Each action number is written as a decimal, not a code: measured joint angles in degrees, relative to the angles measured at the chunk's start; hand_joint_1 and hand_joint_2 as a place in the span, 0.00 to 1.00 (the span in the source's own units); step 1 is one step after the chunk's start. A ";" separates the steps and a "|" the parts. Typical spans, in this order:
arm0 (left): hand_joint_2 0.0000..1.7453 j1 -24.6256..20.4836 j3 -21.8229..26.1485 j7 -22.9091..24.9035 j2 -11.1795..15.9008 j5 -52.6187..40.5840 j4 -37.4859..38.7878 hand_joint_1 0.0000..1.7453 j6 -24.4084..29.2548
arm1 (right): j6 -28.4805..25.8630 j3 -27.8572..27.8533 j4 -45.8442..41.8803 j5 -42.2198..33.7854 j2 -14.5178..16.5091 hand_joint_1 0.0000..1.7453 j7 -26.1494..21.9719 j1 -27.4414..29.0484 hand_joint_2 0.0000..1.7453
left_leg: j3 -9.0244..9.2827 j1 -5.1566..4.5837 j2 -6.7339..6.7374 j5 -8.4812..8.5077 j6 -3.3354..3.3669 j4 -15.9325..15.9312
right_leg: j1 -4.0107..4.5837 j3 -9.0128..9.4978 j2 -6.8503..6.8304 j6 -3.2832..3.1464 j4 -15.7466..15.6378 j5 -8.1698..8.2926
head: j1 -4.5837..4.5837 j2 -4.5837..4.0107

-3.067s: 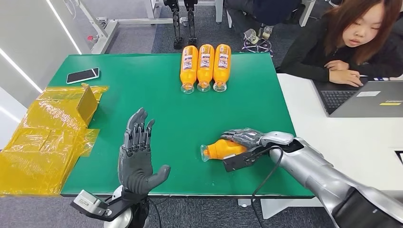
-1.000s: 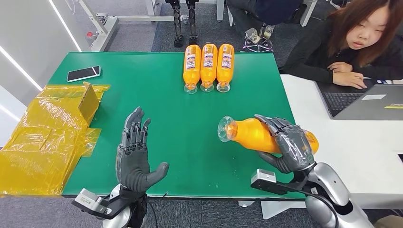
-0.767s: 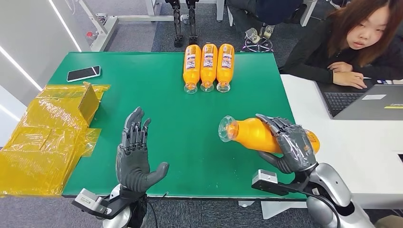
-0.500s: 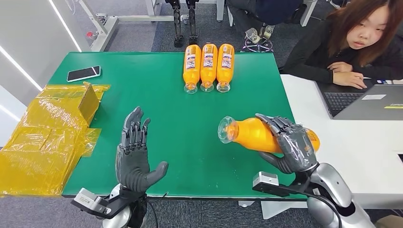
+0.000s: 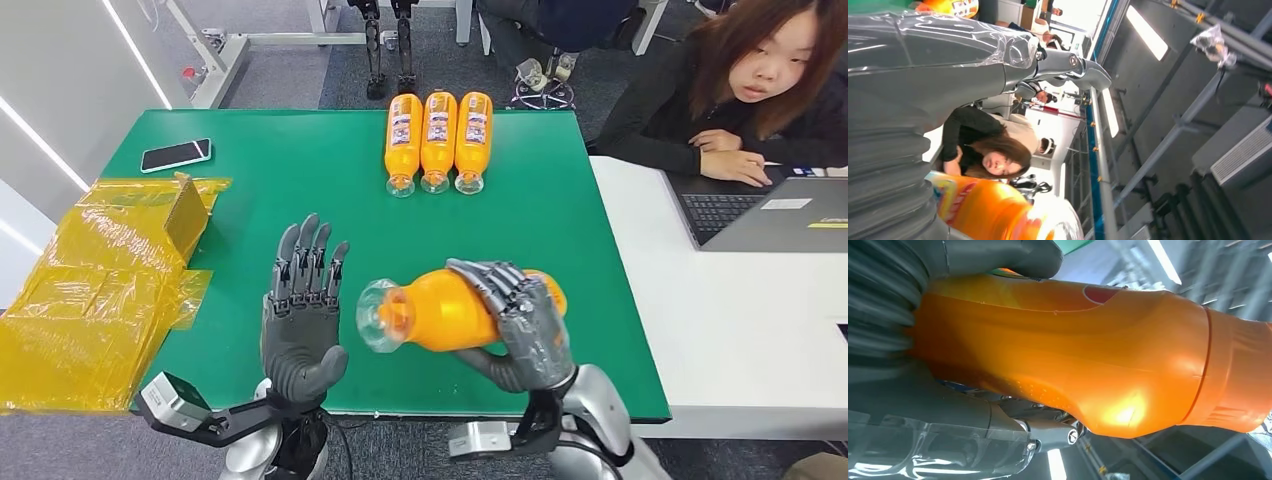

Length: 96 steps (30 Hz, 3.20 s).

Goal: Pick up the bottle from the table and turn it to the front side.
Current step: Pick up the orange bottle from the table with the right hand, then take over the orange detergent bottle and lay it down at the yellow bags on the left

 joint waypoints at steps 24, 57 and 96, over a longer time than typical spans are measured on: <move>1.00 0.51 -0.30 -1.25 -0.46 1.02 1.13 0.00 0.88 | -0.12 6.36 9.83 -8.92 4.90 1.00 -3.77 -1.91 1.00 | -0.03 -0.03 -0.06 0.04 -0.06 0.00 | -0.04 -0.01 -0.05 -0.02 0.01 0.02 | 0.02 0.00; 1.00 1.97 -0.86 -1.29 0.36 1.03 -0.01 0.00 1.23 | 2.04 7.21 16.51 -8.95 8.07 1.00 -4.50 -2.69 1.00 | -0.03 -0.03 -0.06 0.04 -0.06 0.00 | -0.04 -0.02 -0.05 -0.02 0.01 0.02 | 0.01 0.00; 1.00 0.70 -1.16 -1.43 0.38 -0.20 -0.01 0.99 4.32 | 7.10 11.14 15.98 -8.17 11.36 1.00 -2.08 -10.52 1.00 | -0.03 -0.02 -0.06 0.05 -0.07 0.00 | -0.05 -0.01 -0.05 -0.02 0.03 0.03 | 0.02 0.00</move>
